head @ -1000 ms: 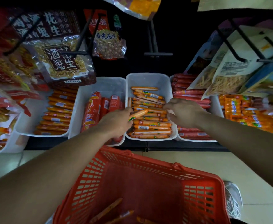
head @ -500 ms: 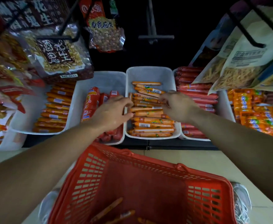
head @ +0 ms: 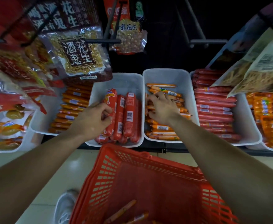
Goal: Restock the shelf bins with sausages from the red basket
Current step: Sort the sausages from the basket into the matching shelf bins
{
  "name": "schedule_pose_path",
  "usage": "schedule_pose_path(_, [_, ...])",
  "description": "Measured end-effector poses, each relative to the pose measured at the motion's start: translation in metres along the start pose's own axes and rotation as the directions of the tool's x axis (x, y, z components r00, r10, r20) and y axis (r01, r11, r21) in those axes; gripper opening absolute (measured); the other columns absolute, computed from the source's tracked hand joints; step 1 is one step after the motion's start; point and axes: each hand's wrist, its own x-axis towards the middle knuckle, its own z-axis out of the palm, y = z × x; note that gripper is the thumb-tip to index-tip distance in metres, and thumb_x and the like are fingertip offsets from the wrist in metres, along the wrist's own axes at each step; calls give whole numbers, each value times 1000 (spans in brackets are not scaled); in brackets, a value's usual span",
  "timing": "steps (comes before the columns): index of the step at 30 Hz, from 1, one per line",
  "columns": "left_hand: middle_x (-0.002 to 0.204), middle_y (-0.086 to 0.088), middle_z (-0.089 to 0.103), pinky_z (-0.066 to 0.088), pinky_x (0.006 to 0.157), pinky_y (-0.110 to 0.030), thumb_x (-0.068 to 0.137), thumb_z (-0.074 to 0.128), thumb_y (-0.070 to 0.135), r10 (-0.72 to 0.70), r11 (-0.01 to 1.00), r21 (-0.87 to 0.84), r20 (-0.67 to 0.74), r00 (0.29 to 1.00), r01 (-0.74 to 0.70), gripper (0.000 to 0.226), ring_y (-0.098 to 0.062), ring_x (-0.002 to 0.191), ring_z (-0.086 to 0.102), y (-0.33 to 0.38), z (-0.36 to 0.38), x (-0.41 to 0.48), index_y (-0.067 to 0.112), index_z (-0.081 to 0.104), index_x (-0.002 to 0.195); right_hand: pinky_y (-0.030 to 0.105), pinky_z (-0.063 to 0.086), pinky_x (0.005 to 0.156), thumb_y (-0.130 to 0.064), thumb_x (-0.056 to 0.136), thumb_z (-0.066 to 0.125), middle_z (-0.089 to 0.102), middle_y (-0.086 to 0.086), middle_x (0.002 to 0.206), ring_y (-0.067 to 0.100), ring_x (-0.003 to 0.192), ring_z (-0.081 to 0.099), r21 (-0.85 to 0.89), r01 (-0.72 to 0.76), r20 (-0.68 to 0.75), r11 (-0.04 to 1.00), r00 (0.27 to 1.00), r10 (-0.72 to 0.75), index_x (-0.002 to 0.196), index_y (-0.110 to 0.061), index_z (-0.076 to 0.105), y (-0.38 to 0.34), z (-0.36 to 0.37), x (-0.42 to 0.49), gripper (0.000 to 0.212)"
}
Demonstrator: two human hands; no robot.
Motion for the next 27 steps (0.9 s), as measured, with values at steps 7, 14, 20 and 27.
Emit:
schedule_pose_path(7, [107, 6, 58, 51, 82, -27, 93, 65, 26, 8, 1000, -23, -21, 1000, -8, 22, -7, 91, 59, -5, -3, 6, 23, 64, 115, 49, 36, 109, -47, 77, 74, 49, 0, 129, 26, 127, 40, 22, -36, 46, 999, 998, 35, 79, -33, 64, -4, 2, -1, 17])
schedule_pose_path(14, [106, 8, 56, 53, 79, -29, 94, 64, 28, 24, 1000, 0, -31, 999, -24, 21, -7, 90, 59, 1, -1, 7, 23, 63, 115, 47, 41, 106, -44, 82, 74, 54, 1, 122, 26, 123, 46, 28, -67, -18, 997, 998, 67, 77, -29, 64, -4, 8, 5, 19])
schedule_pose_path(20, [107, 7, 56, 50, 77, -25, 94, 64, 28, 33, 999, -13, -49, 998, -34, 19, -7, 91, 58, 2, 1, 11, 24, 63, 113, 42, 46, 100, -38, 79, 80, 56, -1, 119, 22, 115, 51, 114, -84, -92, 990, 991, 94, 86, -28, 67, -5, 7, 2, 18])
schedule_pose_path(27, [107, 9, 55, 42, 71, -17, 94, 64, 31, 36, 999, 12, -58, 998, -36, 18, -3, 89, 56, -1, 5, 12, 26, 63, 112, 52, 37, 112, -41, 76, 79, 45, 5, 144, 31, 136, 40, -27, -82, 18, 996, 996, 82, 140, -35, 49, -7, 3, 12, 71])
